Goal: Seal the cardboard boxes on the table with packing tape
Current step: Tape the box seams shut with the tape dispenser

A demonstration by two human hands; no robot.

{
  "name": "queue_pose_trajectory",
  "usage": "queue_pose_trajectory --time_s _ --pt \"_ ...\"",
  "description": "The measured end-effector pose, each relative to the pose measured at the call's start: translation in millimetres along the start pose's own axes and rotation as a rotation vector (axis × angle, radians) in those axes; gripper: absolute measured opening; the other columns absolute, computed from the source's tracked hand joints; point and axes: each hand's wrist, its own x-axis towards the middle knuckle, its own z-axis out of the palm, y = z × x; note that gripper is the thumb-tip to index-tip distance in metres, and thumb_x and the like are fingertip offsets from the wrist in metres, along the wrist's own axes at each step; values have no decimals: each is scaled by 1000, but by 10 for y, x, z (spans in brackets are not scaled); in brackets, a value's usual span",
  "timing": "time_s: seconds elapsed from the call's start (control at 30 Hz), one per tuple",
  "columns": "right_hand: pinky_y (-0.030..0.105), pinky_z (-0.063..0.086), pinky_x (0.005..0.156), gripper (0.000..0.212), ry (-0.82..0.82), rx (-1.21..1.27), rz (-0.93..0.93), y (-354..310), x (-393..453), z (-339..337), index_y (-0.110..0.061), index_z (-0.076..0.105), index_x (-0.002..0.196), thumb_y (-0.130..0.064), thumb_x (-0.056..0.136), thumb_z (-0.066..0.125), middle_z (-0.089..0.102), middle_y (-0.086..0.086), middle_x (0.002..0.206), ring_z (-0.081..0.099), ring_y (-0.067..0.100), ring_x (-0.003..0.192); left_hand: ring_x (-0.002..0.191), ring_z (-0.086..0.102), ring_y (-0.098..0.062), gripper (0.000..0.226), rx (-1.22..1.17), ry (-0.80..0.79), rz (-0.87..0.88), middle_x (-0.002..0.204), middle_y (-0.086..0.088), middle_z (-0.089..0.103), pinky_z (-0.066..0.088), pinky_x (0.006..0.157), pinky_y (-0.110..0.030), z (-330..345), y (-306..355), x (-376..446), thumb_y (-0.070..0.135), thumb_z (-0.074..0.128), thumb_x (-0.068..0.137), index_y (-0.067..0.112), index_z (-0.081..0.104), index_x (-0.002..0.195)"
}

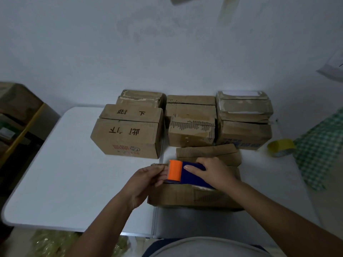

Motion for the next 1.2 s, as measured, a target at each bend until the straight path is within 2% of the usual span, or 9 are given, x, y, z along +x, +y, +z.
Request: queue_pose_trajectory --time_s 0.17,0.27,0.4,0.57,0.7,0.83,0.93,1.1,1.2 --pt "22 45 59 69 -10 11 -2 -4 12 1 -29 60 83 -89 68 29 65 -10 74 61 1 66 100 66 -21 28 19 67 -1 109 -13 71 55 82 -25 31 29 -39 26 60 95 11 73 114" --pt "25 50 61 74 -7 13 -4 29 6 -10 -28 60 82 -92 67 26 66 -8 73 61 1 65 115 65 -24 30 -61 55 -118 117 -13 71 56 91 -31 115 -46 -41 23 57 97 9 69 120" --pt "21 46 58 71 -4 28 -1 83 -2 -8 -29 60 81 -91 69 28 65 -9 72 61 0 62 108 68 -21 28 -93 9 -119 115 -16 71 58 84 -29 210 -43 -51 18 53 100 3 68 119" --pt "23 46 57 68 -36 85 31 106 8 -75 -25 62 81 -86 72 33 67 -5 71 61 4 60 72 65 -11 34 -112 2 -53 85 -12 69 54 65 -22 230 -36 -10 21 63 89 -1 69 114" --pt "28 47 61 66 -65 434 94 92 19 -237 -14 65 87 -76 76 44 70 4 77 67 19 68 92 65 -20 22 -99 34 18 101 -21 68 52 83 -28 281 -2 51 23 66 85 9 77 99" --pt "31 53 85 52 -100 717 147 29 7 -291 -33 69 107 -70 79 47 73 -8 102 70 12 93 114 64 -25 24 31 -11 41 117 -14 70 49 100 -37 430 29 116 21 55 100 14 76 108" --pt "35 53 89 56 -69 802 177 10 -3 -299 -30 70 108 -71 76 49 73 -5 105 69 14 96 112 66 -22 26 91 -15 85 115 -9 72 53 93 -32 517 96 116 20 52 101 14 75 112" --pt "41 54 91 54 -22 758 170 4 -35 -291 -28 68 109 -68 79 48 73 -5 102 70 14 93 109 66 -25 23 167 39 104 109 -12 73 51 99 -37 530 156 147 12 53 100 7 73 109" --pt "42 54 89 53 -15 723 151 3 -38 -285 -27 68 108 -67 80 48 73 -5 100 69 14 92 98 68 -20 19 139 47 27 107 -13 73 56 87 -29 528 204 172 10 56 98 3 70 109"
